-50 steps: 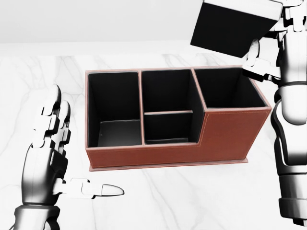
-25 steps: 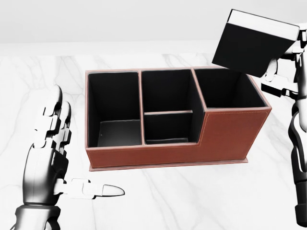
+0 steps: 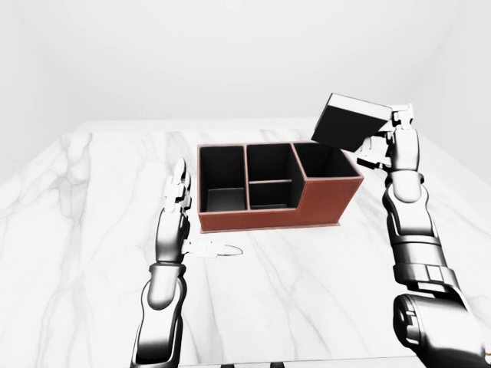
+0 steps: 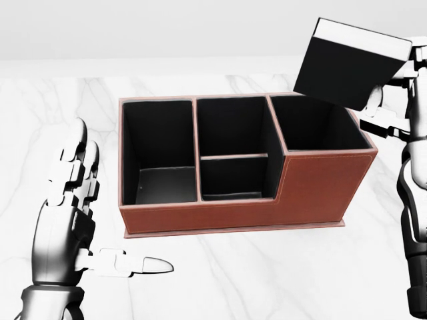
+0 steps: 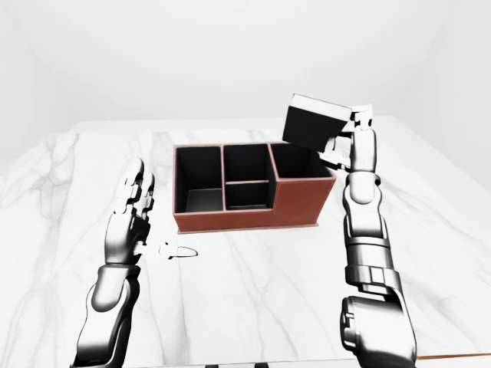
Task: Pick up the book and place it in the right compartment of the caddy.
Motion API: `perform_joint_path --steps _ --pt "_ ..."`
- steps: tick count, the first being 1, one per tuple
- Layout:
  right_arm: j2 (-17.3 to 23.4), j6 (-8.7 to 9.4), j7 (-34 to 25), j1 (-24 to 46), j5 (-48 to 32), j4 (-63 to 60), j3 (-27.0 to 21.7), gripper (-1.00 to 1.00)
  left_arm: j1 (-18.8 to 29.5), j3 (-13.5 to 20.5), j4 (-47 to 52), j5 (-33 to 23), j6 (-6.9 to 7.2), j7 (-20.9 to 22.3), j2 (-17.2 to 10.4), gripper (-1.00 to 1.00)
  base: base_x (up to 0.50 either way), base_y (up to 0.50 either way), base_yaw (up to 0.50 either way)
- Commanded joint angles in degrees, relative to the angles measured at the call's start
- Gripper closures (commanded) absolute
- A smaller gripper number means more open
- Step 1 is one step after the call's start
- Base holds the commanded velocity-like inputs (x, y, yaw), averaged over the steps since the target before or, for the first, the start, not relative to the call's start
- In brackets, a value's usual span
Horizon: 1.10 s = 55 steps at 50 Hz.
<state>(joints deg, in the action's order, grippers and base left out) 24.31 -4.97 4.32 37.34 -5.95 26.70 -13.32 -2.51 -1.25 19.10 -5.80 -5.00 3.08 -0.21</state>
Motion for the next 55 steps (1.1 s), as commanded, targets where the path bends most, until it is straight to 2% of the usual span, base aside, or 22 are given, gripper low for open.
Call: perform_joint_path --steps 1,13,25,55 --pt "-0.7 -0.03 1.3 2.4 4.2 0.2 -0.2 1.0 0.0 0.0 -0.9 0.4 0.0 0.3 -0.2 -1.0 0.0 0.0 0.0" --pt "-1.5 -0.03 4.2 9.8 0.8 15.2 2.2 1.0 0.3 0.2 -1.0 0.7 0.0 0.4 -0.2 -1.0 0.0 0.0 0.0" --pt "-1.2 -0.03 4.6 13.5 -0.1 19.0 2.9 1.0 0.0 0.0 -0.8 0.4 0.0 0.4 -0.2 -1.0 0.0 0.0 0.0" --pt "0.6 -0.03 6.7 11.4 -0.6 26.3 2.3 1.0 0.1 0.1 -1.2 0.5 0.0 0.3 -0.2 -1.0 0.0 0.0 0.0"
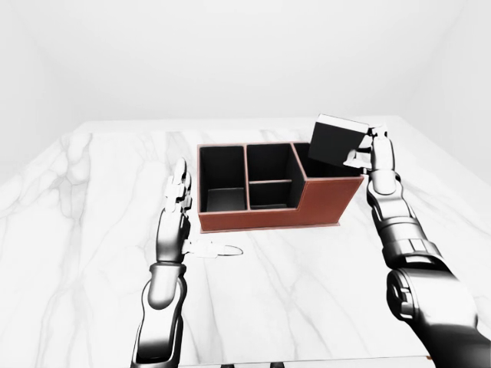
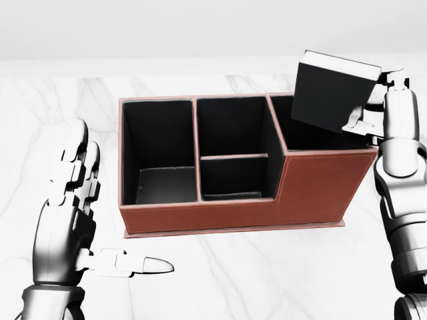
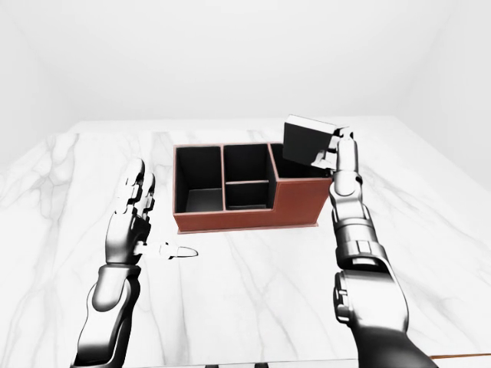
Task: Pick up the book and place it in the right compartment of the caddy.
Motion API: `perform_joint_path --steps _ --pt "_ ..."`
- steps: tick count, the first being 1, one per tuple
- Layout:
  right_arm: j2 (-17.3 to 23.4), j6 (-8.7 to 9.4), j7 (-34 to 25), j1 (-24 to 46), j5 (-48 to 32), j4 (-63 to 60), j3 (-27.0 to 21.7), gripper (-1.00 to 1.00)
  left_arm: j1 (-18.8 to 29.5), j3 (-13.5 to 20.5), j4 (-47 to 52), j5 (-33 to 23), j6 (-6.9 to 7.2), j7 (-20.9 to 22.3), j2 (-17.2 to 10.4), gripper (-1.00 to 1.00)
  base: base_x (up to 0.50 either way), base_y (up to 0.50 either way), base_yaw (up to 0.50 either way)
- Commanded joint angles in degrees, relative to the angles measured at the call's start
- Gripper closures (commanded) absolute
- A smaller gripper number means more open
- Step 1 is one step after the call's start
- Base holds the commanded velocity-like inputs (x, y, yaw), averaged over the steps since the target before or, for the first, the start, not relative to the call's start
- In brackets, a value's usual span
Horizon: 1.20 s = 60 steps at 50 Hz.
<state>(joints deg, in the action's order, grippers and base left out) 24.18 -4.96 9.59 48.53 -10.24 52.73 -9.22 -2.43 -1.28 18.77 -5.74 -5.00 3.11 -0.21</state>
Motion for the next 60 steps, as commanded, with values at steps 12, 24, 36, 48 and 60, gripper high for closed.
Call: perform_joint_path --steps 12,24,36,48,60 --pt "0.2 -0.04 1.8 -0.1 3.3 1.6 -1.5 1.0 0.0 0.2 -0.7 0.6 0.0 0.4 -0.2 -1.0 0.0 0.0 0.0" --pt "-0.2 -0.04 2.5 0.3 2.6 3.5 -1.1 1.0 0.0 0.1 -0.7 0.6 0.0 0.4 -0.2 -1.0 0.0 0.0 0.0" --pt "-0.3 -0.04 2.4 0.6 2.7 4.3 -1.1 1.0 0.1 0.1 -0.7 0.4 0.0 0.4 -0.2 -1.0 0.0 0.0 0.0" --pt "-1.3 -0.04 2.4 0.8 2.4 4.8 -0.6 1.0 0.1 0.1 -0.6 0.6 0.0 0.4 -0.2 -1.0 0.0 0.0 0.0" --pt "-1.6 -0.04 2.5 0.5 2.5 5.5 -0.5 1.0 0.3 0.1 -0.8 0.6 0.0 0.4 -0.2 -1.0 0.0 0.0 0.0"
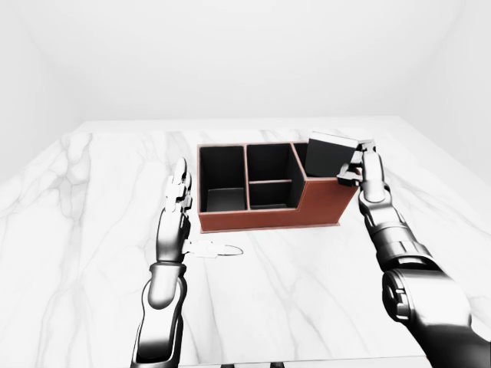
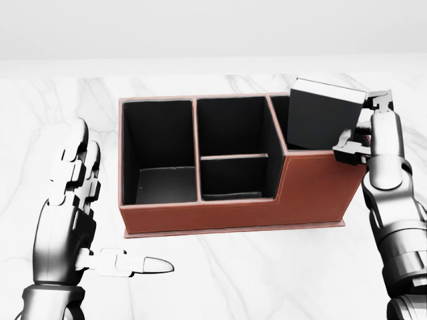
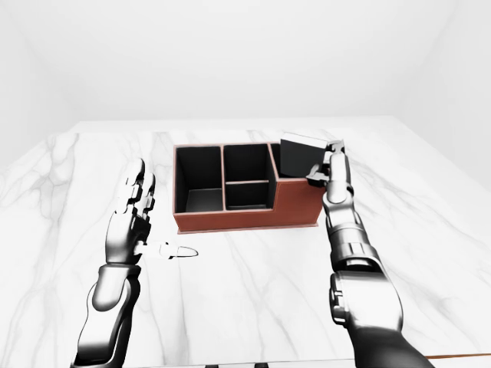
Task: Pick up the book and place it in the right compartment of the caddy.
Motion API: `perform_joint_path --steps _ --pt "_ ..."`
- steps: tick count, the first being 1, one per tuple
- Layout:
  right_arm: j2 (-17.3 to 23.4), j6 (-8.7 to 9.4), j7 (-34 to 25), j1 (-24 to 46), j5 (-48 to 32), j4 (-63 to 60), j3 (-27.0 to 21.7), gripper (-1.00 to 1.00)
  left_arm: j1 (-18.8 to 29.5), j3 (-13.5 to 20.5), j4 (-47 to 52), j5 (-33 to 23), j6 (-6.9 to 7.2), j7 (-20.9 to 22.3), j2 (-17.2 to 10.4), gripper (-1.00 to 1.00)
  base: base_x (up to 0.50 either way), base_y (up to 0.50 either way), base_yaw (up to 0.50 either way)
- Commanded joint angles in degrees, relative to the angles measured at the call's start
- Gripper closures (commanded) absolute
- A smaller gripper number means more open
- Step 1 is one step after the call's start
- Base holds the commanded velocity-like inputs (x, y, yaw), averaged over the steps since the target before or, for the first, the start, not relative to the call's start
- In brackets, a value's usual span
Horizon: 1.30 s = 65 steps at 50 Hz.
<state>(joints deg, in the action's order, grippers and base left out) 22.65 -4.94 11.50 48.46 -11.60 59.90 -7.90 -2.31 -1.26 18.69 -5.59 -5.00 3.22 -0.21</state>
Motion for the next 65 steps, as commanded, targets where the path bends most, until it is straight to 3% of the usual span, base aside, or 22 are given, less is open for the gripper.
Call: perform_joint_path --steps 1,6,7,8,9,31,37,49,65 --pt "-0.1 -0.06 0.5 0.5 3.9 -2.0 -1.8 1.0 0.1 0.1 -0.7 0.5 0.0 0.3 -0.2 -1.0 0.0 0.0 0.0" --pt "-0.1 -0.06 0.7 0.6 3.8 -2.0 -1.8 1.0 -0.1 0.0 -0.2 0.5 0.0 0.3 -0.2 -1.0 0.0 0.0 0.0" --pt "-0.1 -0.06 0.5 0.6 4.0 -2.1 -1.9 0.46 -0.1 0.0 -0.2 0.4 0.0 0.3 -0.2 -1.0 0.0 0.0 0.0" --pt "-0.1 -0.06 0.7 0.5 4.0 -2.1 -2.0 -0.74 -0.1 0.0 -0.2 0.4 0.0 0.3 -0.2 -1.0 0.0 0.0 0.0" --pt "0.0 -0.06 0.6 0.6 4.1 -1.8 -2.0 -1.0 -0.2 0.0 -0.3 0.5 0.0 0.3 -0.2 -1.0 0.0 0.0 0.0" --pt "-0.1 -0.06 0.4 0.8 5.0 -2.2 -2.0 -1.0 0.2 0.1 -0.7 0.5 0.0 0.3 -0.2 -1.0 0.0 0.0 0.0" --pt "0.8 -0.06 0.4 0.8 5.5 -10.5 -2.5 -1.0 0.2 0.1 -0.6 0.4 0.0 0.3 -0.2 -1.0 0.0 0.0 0.0" --pt "3.8 -0.06 -3.2 5.1 5.0 -41.4 -4.1 -1.0 -0.2 0.2 -0.5 0.5 0.0 0.3 -0.2 -1.0 0.0 0.0 0.0" --pt "5.2 -0.06 -4.2 9.5 5.2 -56.7 -4.6 -1.0 -0.2 0.1 -0.6 0.4 0.0 0.2 -0.2 -1.0 0.0 0.0 0.0"
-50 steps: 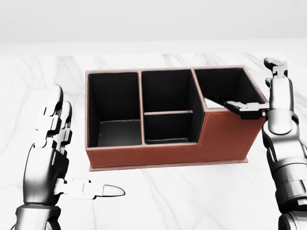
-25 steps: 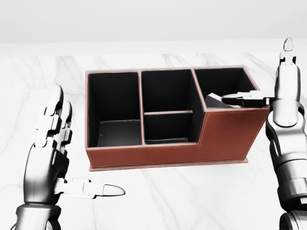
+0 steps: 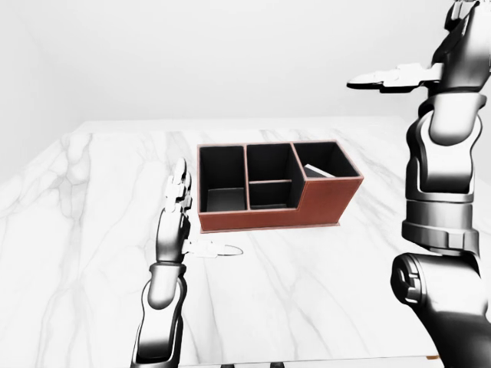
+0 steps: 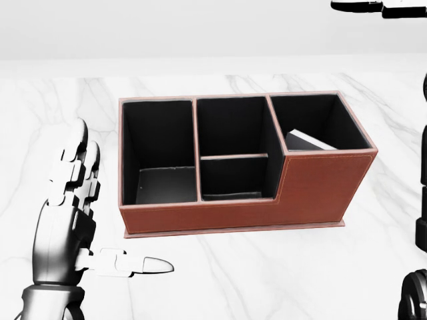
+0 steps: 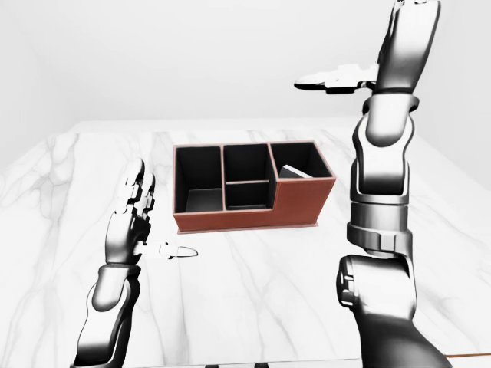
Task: Pick up the book and place it in the right compartment of the caddy.
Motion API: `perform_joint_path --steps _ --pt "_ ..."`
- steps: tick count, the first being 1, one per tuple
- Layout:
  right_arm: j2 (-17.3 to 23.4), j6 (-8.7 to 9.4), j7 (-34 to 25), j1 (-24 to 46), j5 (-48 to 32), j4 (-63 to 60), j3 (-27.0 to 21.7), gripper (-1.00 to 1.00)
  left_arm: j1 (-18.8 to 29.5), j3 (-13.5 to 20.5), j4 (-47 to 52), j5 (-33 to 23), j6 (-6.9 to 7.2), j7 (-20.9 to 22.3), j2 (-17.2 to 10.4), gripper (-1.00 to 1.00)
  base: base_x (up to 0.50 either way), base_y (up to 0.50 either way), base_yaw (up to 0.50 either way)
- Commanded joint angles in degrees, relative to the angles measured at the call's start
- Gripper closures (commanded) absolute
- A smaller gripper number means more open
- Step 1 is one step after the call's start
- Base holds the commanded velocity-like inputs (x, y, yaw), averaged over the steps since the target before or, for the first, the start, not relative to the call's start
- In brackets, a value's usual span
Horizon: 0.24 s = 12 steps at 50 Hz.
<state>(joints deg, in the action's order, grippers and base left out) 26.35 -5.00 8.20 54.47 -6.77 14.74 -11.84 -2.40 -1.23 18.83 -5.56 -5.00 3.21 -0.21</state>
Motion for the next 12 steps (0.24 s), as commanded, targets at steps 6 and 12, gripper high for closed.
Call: perform_joint_path --steps 6,12 --pt "3.8 0.0 -3.2 8.6 0.7 -21.0 -0.5 -1.0 -0.1 0.0 -0.5 0.3 0.0 0.2 -0.2 -1.0 0.0 0.0 0.0" --pt "4.8 0.0 -5.4 12.4 0.9 -29.2 -0.2 -1.0 0.0 0.1 -0.7 0.3 0.0 0.2 -0.2 -1.0 0.0 0.0 0.0"
